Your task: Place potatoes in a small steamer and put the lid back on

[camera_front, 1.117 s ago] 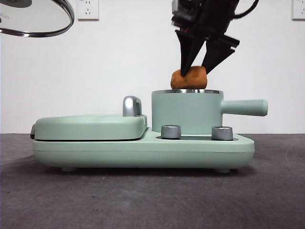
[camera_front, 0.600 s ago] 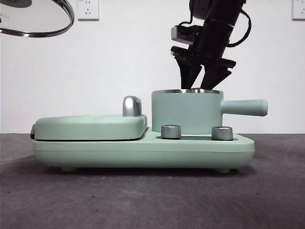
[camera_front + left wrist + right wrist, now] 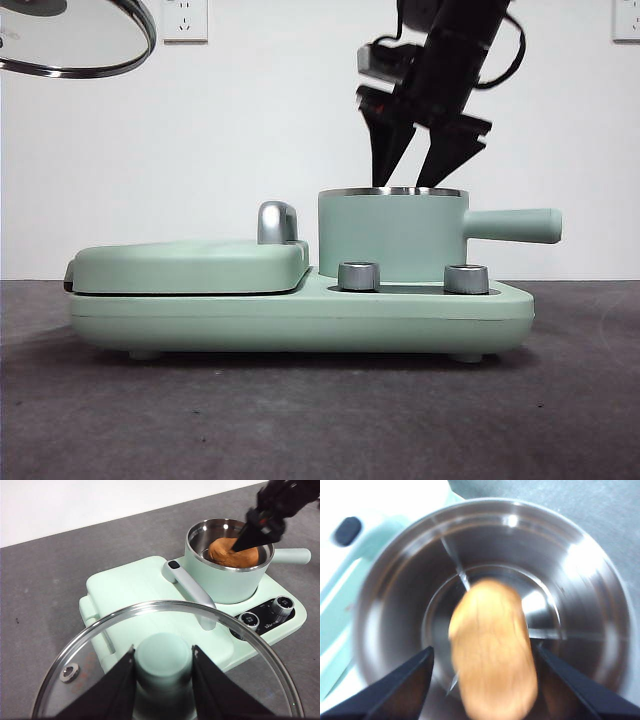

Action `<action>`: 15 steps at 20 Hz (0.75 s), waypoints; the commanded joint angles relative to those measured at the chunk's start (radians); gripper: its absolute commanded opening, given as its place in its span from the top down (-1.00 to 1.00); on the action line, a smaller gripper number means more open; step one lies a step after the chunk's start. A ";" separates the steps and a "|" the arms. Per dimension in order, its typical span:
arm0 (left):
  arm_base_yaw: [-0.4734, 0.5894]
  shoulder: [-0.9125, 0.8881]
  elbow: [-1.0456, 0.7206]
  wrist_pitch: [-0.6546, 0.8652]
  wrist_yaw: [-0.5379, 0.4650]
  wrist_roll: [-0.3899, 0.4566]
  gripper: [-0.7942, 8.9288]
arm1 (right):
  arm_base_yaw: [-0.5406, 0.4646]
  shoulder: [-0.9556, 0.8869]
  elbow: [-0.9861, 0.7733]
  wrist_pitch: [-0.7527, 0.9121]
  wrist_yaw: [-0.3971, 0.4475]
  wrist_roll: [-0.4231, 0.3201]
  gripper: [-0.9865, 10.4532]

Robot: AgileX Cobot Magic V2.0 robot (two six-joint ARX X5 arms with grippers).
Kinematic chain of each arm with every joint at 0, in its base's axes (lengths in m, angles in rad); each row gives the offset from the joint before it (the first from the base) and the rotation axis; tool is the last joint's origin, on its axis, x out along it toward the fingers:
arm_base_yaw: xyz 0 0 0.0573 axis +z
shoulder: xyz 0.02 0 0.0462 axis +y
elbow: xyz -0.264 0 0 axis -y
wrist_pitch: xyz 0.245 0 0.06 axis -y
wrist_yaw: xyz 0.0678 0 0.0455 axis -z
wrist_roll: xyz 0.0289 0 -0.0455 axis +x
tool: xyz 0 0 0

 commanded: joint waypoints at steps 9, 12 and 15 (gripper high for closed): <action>-0.003 0.002 0.018 0.049 -0.003 0.004 0.82 | 0.004 -0.577 -0.343 0.190 0.001 0.016 0.29; -0.003 0.002 0.018 0.082 0.000 0.004 0.82 | 0.004 -0.717 -0.482 0.243 0.003 0.027 0.30; -0.008 0.008 0.018 0.112 0.031 0.004 0.82 | 0.004 -0.799 -0.566 0.249 0.005 0.029 0.30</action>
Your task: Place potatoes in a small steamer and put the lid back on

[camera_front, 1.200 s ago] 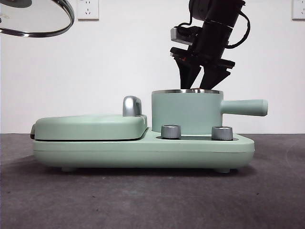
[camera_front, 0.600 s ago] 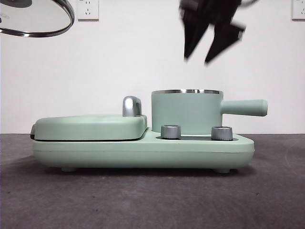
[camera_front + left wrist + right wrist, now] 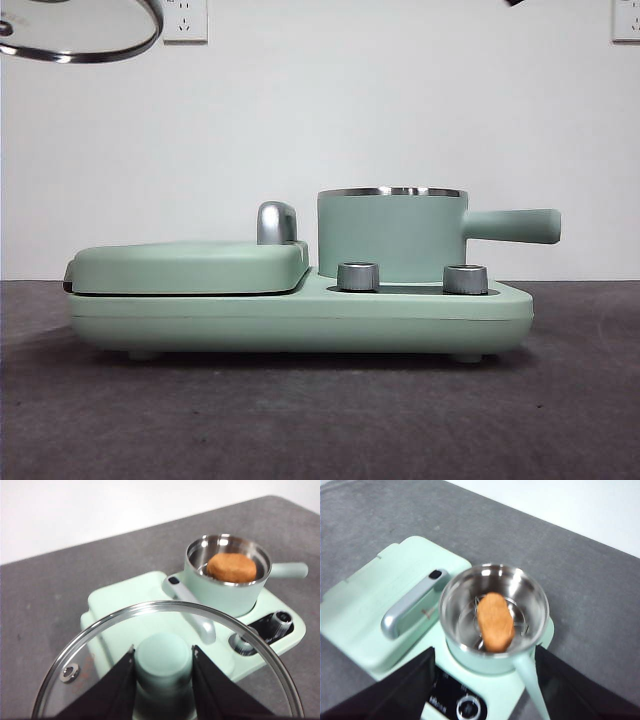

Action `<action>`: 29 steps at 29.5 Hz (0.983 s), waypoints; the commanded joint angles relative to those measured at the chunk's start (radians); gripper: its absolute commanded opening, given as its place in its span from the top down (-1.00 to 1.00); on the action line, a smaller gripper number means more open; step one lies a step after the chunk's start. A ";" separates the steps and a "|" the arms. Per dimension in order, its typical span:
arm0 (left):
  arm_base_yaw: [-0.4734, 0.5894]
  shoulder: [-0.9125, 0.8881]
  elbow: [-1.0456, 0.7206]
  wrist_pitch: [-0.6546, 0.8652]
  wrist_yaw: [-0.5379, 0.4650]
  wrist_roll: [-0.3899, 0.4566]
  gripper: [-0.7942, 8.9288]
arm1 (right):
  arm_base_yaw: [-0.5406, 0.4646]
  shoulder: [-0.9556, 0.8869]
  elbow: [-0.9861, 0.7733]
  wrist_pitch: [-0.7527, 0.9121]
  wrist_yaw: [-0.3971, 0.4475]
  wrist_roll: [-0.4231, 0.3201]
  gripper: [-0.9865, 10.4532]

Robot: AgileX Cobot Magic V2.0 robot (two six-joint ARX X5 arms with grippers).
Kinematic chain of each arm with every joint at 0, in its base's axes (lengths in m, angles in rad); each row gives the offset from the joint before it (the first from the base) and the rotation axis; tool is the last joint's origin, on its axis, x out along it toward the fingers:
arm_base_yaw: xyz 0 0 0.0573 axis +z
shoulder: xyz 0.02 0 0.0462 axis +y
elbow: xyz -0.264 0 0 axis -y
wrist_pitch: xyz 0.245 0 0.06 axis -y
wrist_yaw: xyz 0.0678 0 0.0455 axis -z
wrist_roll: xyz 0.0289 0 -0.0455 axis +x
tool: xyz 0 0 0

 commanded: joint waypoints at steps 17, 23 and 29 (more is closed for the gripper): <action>-0.110 0.291 0.022 0.360 0.051 -0.027 0.82 | 0.004 -0.399 -0.397 0.003 0.053 0.040 0.30; -0.177 0.454 0.039 0.550 0.049 -0.027 0.82 | 0.004 -0.460 -0.444 -0.024 0.060 0.053 0.30; -0.234 0.630 0.143 0.616 0.048 -0.018 0.82 | 0.004 -0.496 -0.450 -0.026 0.092 0.028 0.30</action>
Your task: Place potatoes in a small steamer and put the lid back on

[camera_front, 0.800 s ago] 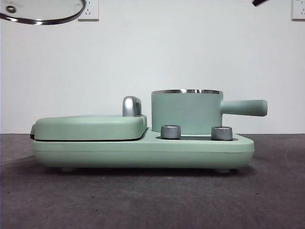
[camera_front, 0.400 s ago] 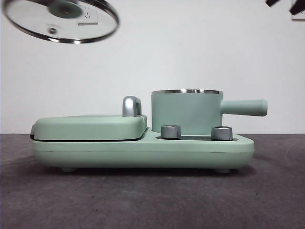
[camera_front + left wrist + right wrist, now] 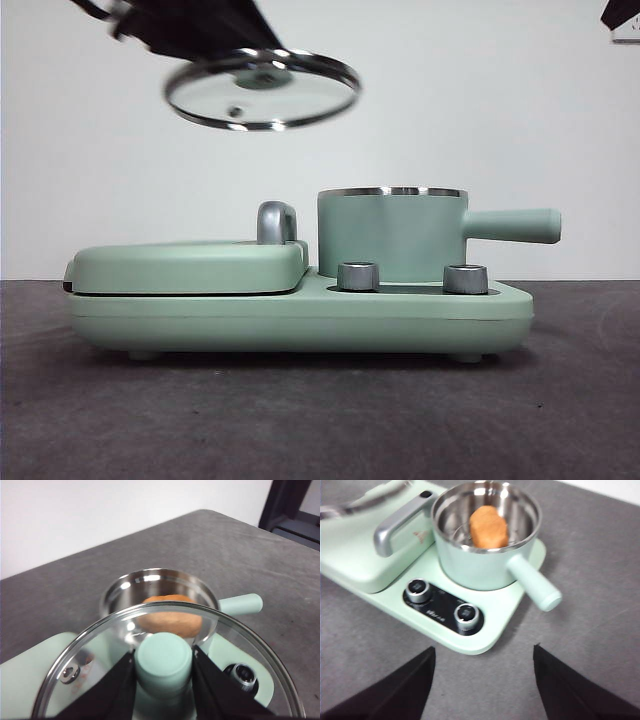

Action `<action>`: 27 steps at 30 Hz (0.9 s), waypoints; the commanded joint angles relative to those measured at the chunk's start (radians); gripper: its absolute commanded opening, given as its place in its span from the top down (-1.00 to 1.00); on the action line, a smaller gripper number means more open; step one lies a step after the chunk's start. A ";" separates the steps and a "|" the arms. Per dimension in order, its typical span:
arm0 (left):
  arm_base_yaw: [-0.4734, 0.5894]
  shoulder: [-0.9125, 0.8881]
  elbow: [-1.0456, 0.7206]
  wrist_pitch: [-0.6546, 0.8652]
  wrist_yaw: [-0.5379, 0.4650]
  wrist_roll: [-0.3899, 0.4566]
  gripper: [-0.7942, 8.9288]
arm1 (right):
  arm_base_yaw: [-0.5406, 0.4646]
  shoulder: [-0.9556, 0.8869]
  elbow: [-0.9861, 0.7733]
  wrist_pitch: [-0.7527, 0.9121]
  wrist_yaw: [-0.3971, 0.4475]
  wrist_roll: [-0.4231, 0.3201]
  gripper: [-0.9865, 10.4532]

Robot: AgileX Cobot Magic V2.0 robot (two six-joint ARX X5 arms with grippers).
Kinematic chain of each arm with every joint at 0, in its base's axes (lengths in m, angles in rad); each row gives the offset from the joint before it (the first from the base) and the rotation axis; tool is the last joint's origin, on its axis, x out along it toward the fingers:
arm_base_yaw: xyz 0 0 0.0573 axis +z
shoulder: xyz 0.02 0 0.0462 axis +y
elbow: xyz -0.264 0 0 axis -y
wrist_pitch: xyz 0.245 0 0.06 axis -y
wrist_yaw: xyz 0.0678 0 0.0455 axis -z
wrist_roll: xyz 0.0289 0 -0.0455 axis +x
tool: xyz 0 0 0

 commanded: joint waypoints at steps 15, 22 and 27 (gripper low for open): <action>-0.074 0.447 0.467 0.072 0.000 0.113 0.82 | 0.004 -0.009 0.006 0.003 0.025 -0.020 0.30; -0.073 0.558 0.529 0.126 0.000 0.146 0.82 | 0.004 -0.008 0.006 0.002 0.025 -0.027 0.30; -0.073 0.600 0.529 0.152 0.000 0.146 0.82 | 0.004 -0.008 0.006 0.003 0.025 -0.036 0.30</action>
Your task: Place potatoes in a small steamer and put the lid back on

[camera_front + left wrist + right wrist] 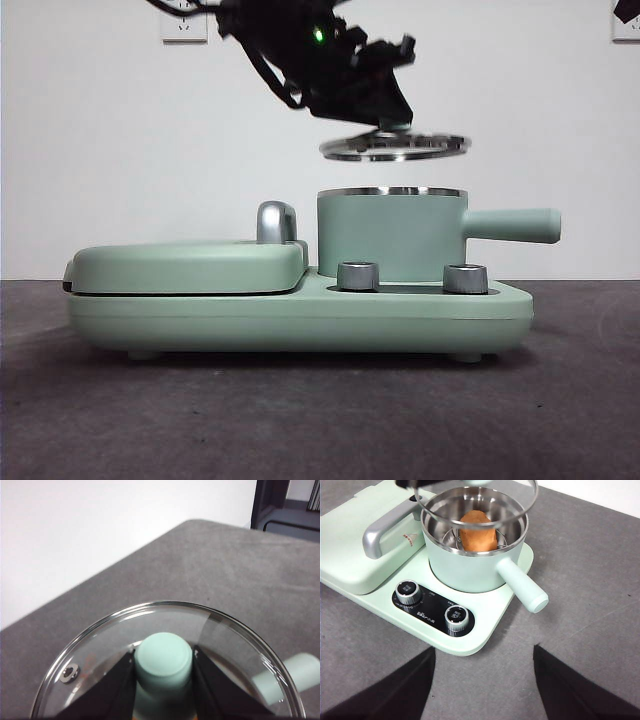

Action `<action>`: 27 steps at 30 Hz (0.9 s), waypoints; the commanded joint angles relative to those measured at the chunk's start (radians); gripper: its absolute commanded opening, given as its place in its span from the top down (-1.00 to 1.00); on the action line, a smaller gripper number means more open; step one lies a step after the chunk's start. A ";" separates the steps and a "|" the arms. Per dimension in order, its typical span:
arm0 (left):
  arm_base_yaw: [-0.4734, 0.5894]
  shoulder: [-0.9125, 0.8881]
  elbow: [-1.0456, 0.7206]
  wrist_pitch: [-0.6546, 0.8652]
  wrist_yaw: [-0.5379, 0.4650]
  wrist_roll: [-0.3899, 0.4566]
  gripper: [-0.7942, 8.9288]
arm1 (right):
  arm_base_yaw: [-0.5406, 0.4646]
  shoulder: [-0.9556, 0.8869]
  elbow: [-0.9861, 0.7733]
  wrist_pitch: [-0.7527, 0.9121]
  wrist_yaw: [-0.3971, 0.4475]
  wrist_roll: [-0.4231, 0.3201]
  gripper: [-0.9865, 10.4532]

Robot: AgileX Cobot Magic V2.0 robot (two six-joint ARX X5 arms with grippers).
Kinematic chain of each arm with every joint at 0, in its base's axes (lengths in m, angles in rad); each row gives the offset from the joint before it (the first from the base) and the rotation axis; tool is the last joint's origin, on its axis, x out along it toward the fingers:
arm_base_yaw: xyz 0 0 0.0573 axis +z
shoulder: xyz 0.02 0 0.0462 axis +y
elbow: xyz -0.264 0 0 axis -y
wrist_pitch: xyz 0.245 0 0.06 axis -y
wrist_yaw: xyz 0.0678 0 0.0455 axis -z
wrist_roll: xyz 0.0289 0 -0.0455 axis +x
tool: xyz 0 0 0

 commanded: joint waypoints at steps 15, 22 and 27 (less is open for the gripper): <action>-0.007 0.075 0.039 0.029 -0.016 0.032 0.82 | 0.004 0.004 0.006 0.004 0.009 -0.034 0.30; -0.004 0.075 0.039 0.030 -0.033 0.040 0.82 | 0.004 0.004 0.006 0.004 0.009 -0.034 0.30; -0.006 0.074 0.039 0.020 -0.033 0.039 0.82 | 0.004 0.004 0.006 0.004 0.026 -0.034 0.30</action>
